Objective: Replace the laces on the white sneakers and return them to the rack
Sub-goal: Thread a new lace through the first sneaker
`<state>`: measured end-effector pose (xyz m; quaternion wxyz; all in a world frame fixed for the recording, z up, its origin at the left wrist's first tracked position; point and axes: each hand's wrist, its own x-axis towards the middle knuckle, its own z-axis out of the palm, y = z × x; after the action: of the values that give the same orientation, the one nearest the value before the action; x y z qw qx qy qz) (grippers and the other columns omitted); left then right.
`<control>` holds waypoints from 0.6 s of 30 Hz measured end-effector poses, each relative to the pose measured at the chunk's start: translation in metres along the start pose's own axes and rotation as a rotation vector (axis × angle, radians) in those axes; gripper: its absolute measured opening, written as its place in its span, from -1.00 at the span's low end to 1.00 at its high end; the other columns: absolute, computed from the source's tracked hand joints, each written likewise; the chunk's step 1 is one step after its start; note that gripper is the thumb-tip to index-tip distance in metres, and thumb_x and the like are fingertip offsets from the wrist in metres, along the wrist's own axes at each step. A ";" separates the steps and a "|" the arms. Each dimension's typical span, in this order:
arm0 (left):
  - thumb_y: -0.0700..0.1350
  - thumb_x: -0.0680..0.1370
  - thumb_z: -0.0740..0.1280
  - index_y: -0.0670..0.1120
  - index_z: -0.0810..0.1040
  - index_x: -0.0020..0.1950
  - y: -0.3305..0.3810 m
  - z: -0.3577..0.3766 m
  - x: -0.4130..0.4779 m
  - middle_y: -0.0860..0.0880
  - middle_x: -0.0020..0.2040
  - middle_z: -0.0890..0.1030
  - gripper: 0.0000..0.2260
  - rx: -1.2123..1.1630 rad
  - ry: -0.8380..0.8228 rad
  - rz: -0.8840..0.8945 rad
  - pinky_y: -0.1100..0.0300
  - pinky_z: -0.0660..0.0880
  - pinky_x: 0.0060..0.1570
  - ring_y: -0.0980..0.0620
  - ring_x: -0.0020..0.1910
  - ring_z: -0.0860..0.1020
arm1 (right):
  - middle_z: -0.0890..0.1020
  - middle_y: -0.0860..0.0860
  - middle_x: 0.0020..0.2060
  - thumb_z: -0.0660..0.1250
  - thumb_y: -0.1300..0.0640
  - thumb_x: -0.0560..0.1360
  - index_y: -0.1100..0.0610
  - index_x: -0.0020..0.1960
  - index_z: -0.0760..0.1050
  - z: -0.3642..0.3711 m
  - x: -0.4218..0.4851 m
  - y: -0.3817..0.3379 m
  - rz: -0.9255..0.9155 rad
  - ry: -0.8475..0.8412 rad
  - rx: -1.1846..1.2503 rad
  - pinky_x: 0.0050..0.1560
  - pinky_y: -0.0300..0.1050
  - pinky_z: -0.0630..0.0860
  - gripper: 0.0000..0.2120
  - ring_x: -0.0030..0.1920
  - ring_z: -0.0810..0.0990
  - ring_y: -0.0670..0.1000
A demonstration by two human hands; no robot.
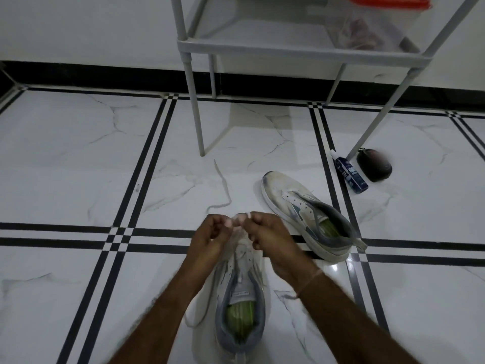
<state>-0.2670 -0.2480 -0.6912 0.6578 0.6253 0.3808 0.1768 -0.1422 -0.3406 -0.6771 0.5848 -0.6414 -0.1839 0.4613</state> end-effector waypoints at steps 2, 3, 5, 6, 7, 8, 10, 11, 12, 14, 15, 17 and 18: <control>-0.10 0.62 0.38 -0.09 0.63 0.01 -0.005 0.001 0.000 -0.04 -0.11 0.70 -0.91 0.062 -0.154 0.015 0.26 0.56 -0.09 0.09 -0.09 0.65 | 0.54 -0.06 -0.32 0.36 0.08 0.61 0.16 -0.01 0.69 -0.016 0.000 -0.010 0.033 -0.009 0.100 -0.34 -0.28 0.33 -0.81 -0.35 0.43 -0.15; -0.13 0.62 0.37 -0.15 0.63 -0.04 -0.008 0.000 0.002 -0.05 -0.19 0.68 -0.89 0.053 -0.157 0.009 0.24 0.55 -0.15 0.06 -0.16 0.62 | 0.51 -0.04 -0.30 0.36 0.07 0.62 0.14 -0.02 0.68 -0.023 0.001 -0.013 0.043 0.002 0.163 -0.32 -0.25 0.31 -0.82 -0.34 0.41 -0.14; -0.17 0.64 0.33 -0.22 0.60 -0.06 -0.017 -0.005 0.008 -0.03 -0.23 0.66 -0.86 -0.072 -0.012 -0.082 0.15 0.54 -0.18 -0.01 -0.17 0.59 | 0.53 -0.02 -0.25 0.33 0.09 0.62 0.14 0.00 0.66 -0.037 0.002 -0.017 0.045 0.046 0.286 -0.31 -0.25 0.34 -0.83 -0.31 0.43 -0.13; -0.18 0.65 0.32 -0.20 0.58 -0.04 -0.024 -0.008 0.010 -0.03 -0.19 0.67 -0.87 -0.089 0.107 -0.111 0.11 0.55 -0.13 -0.04 -0.13 0.60 | 0.55 -0.01 -0.23 0.33 0.10 0.63 0.16 0.03 0.65 -0.041 -0.001 -0.018 0.046 0.069 0.302 -0.31 -0.26 0.36 -0.84 -0.30 0.45 -0.13; -0.14 0.66 0.31 -0.14 0.58 -0.01 -0.029 -0.009 0.011 -0.01 -0.12 0.68 -0.89 -0.043 0.212 -0.082 0.07 0.57 -0.06 -0.07 -0.06 0.62 | 0.57 0.00 -0.21 0.32 0.12 0.63 0.17 0.04 0.64 -0.044 -0.004 -0.018 0.054 0.081 0.287 -0.31 -0.27 0.38 -0.84 -0.29 0.46 -0.13; -0.06 0.66 0.30 -0.05 0.56 0.05 -0.031 -0.009 0.009 0.02 -0.04 0.68 -0.91 0.051 0.244 -0.017 0.04 0.58 -0.01 -0.04 0.00 0.63 | 0.59 0.01 -0.21 0.32 0.14 0.63 0.19 0.05 0.64 -0.043 -0.007 -0.016 0.073 0.072 0.249 -0.31 -0.28 0.39 -0.84 -0.30 0.46 -0.12; 0.14 0.64 0.28 0.13 0.52 0.18 -0.018 0.003 0.007 0.12 0.08 0.65 -0.83 0.170 0.078 0.108 0.12 0.60 0.00 0.13 0.06 0.62 | 0.60 0.00 -0.24 0.32 0.17 0.64 0.20 0.05 0.66 -0.035 -0.009 -0.013 0.118 0.021 0.149 -0.31 -0.26 0.39 -0.84 -0.32 0.46 -0.13; 0.16 0.63 0.28 0.15 0.53 0.19 -0.007 0.010 0.008 0.15 0.06 0.65 -0.82 0.202 -0.046 0.141 0.20 0.60 -0.03 0.20 0.03 0.62 | 0.59 0.00 -0.27 0.32 0.17 0.64 0.21 0.05 0.66 -0.031 -0.009 -0.010 0.130 0.005 0.122 -0.30 -0.25 0.38 -0.83 -0.33 0.46 -0.13; 0.12 0.64 0.30 0.14 0.58 0.12 0.001 0.015 0.010 0.14 -0.02 0.68 -0.86 0.251 -0.125 0.178 0.25 0.58 -0.07 0.22 -0.03 0.63 | 0.58 -0.01 -0.29 0.32 0.16 0.64 0.22 0.07 0.66 -0.027 -0.009 -0.009 0.137 0.004 0.121 -0.31 -0.25 0.38 -0.83 -0.34 0.46 -0.14; 0.06 0.65 0.30 0.06 0.63 -0.14 0.005 0.010 0.018 0.12 -0.22 0.67 -0.79 0.320 -0.089 0.242 0.22 0.51 -0.15 0.21 -0.22 0.61 | 0.55 0.01 -0.30 0.31 0.17 0.64 0.22 0.06 0.65 -0.028 -0.008 -0.014 0.125 0.037 0.208 -0.33 -0.28 0.40 -0.83 -0.33 0.46 -0.13; 0.07 0.65 0.29 0.02 0.61 -0.22 0.001 0.000 0.023 0.10 -0.29 0.65 -0.71 0.283 -0.011 0.205 0.19 0.49 -0.17 0.18 -0.28 0.59 | 0.55 0.01 -0.29 0.31 0.18 0.64 0.21 0.04 0.66 -0.033 -0.008 -0.017 0.120 0.065 0.275 -0.34 -0.29 0.42 -0.84 -0.33 0.47 -0.12; 0.13 0.64 0.26 0.00 0.59 -0.27 -0.013 -0.029 0.030 0.08 -0.31 0.64 -0.64 0.328 0.174 0.089 0.12 0.48 -0.14 0.11 -0.28 0.61 | 0.58 0.02 -0.25 0.31 0.20 0.64 0.21 0.04 0.65 -0.043 -0.010 -0.017 0.109 0.104 0.320 -0.33 -0.31 0.47 -0.85 -0.30 0.51 -0.12; 0.19 0.63 0.22 0.01 0.60 -0.23 -0.019 -0.042 0.027 0.08 -0.27 0.66 -0.63 0.496 0.284 0.095 0.08 0.52 -0.11 0.05 -0.22 0.64 | 0.61 0.04 -0.22 0.31 0.21 0.63 0.22 0.05 0.65 -0.045 -0.012 -0.014 0.109 0.103 0.293 -0.30 -0.31 0.51 -0.86 -0.28 0.54 -0.11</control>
<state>-0.2840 -0.2030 -0.7144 0.4159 0.7533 0.4710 0.1945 -0.1075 -0.3725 -0.6644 0.6547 -0.5811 -0.0495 0.4808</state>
